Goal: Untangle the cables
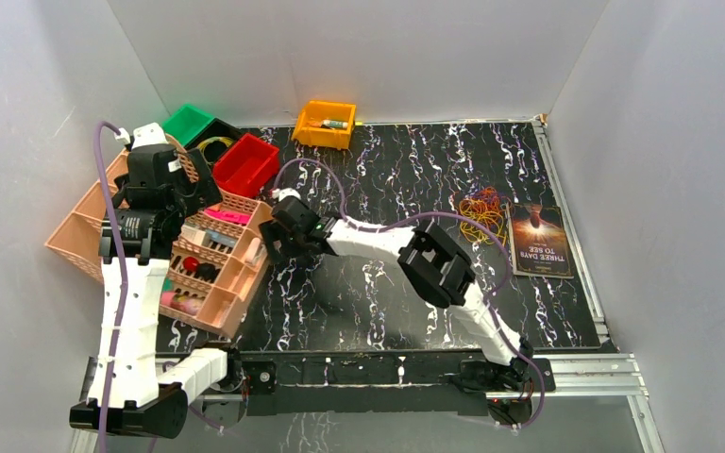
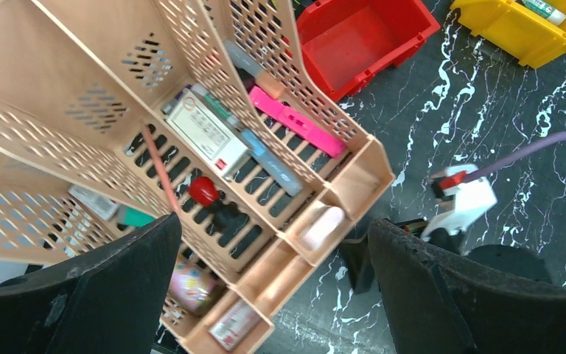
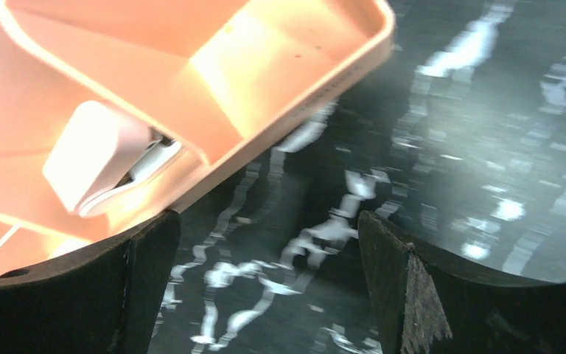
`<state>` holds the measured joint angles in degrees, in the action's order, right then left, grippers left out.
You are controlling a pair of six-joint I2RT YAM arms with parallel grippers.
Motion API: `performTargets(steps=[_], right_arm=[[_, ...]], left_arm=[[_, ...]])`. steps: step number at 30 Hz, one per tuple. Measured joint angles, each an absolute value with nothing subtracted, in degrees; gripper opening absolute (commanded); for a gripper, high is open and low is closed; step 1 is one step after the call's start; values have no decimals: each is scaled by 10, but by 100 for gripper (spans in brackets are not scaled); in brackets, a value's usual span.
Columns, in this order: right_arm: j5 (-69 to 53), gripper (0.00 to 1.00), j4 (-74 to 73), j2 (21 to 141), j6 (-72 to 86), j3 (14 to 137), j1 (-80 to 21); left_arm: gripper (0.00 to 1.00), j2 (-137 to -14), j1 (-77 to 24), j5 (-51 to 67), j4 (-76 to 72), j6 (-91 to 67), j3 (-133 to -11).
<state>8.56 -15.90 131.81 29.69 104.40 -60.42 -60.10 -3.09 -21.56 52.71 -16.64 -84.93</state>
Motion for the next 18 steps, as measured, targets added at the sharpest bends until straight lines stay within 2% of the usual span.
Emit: performTargets(steps=[9, 13, 18], right_arm=[[14, 98, -79, 1353, 319, 1077, -634], [37, 98, -42, 1300, 301, 982, -629], [81, 98, -30, 1162, 268, 805, -616]], left_arm=[[98, -601, -31, -209, 527, -169, -848], [98, -603, -31, -190, 521, -167, -846], [98, -622, -31, -149, 490, -165, -834]])
